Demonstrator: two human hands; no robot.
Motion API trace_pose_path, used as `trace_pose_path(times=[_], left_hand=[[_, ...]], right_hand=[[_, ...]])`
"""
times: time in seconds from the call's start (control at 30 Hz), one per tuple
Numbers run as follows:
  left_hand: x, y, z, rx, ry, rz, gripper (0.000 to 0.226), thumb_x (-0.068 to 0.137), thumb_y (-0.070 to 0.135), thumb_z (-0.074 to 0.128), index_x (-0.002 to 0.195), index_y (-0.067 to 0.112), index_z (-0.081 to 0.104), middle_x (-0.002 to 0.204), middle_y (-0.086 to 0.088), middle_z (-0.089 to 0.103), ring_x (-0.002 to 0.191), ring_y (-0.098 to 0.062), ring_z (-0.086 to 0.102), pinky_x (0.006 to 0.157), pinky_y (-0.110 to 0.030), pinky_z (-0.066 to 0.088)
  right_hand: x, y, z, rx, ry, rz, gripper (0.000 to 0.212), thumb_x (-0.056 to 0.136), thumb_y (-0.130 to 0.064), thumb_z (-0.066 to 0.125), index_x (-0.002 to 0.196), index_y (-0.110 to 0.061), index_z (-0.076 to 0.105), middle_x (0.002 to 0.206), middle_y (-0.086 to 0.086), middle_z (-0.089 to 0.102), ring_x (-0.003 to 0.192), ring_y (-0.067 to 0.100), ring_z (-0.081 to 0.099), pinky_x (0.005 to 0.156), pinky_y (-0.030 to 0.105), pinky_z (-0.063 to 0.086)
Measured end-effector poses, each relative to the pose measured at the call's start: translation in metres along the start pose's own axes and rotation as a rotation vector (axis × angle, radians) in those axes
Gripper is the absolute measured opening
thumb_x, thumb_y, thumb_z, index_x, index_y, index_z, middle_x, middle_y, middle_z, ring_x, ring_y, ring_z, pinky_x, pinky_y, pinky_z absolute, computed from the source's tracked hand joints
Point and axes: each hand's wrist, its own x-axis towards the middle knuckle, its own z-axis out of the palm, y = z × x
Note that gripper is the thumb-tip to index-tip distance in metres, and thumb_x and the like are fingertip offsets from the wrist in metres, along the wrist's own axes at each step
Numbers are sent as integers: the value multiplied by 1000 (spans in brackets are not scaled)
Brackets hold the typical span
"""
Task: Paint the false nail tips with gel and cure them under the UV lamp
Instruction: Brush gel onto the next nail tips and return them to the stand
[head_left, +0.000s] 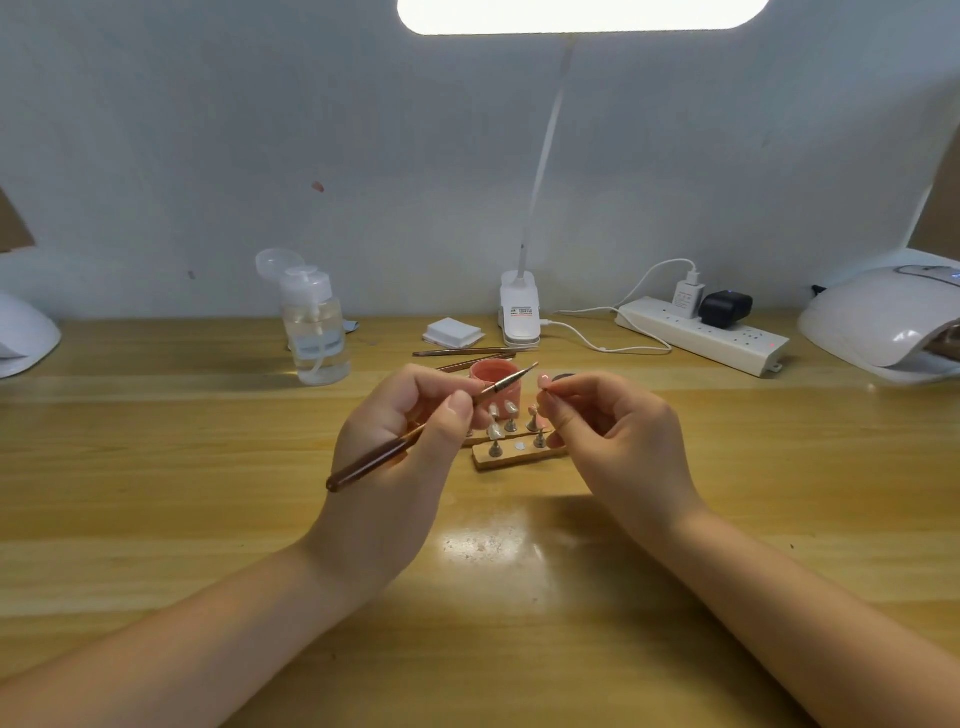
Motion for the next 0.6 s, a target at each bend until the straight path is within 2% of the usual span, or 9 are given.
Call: trace_pose_path(times=[0.1, 0.2, 0.4, 0.5, 0.6], left_hand=[[0, -1, 1, -17, -18, -38, 11, 85, 21, 58, 88, 16, 67, 77, 3, 71, 77, -6, 66, 69, -13, 48], [0, -1, -2, -29, -30, -8, 18, 79, 30, 57, 84, 15, 66, 73, 3, 68, 73, -8, 65, 68, -14, 49], [1, -2, 0, -17, -31, -45, 13, 85, 19, 56, 89, 17, 68, 76, 5, 71, 77, -5, 65, 69, -12, 48], [0, -1, -4, -4, -34, -12, 14, 79, 25, 58, 83, 14, 66, 70, 4, 68, 72, -10, 65, 70, -16, 49], [1, 0, -3, -2, -9, -1, 11, 85, 23, 59, 88, 16, 67, 76, 2, 70, 76, -7, 65, 68, -13, 48]], right_hand=[[-1, 0, 0, -8, -2, -4, 19, 86, -10, 70, 93, -27, 67, 79, 2, 71, 67, 19, 69, 62, 46, 57], [0, 1, 0, -13, -1, -5, 17, 86, -10, 70, 95, -24, 68, 79, 2, 72, 68, 19, 69, 63, 45, 58], [0, 2, 0, -44, -11, -25, 12, 87, -7, 69, 97, -14, 70, 79, 3, 70, 68, 22, 67, 64, 47, 55], [1, 3, -2, -65, 2, -33, 10, 87, -8, 69, 96, -12, 70, 75, 1, 70, 66, 18, 67, 64, 45, 55], [1, 2, -2, -103, -1, -70, 9, 87, -8, 69, 96, -10, 71, 76, 2, 69, 66, 19, 67, 65, 45, 54]])
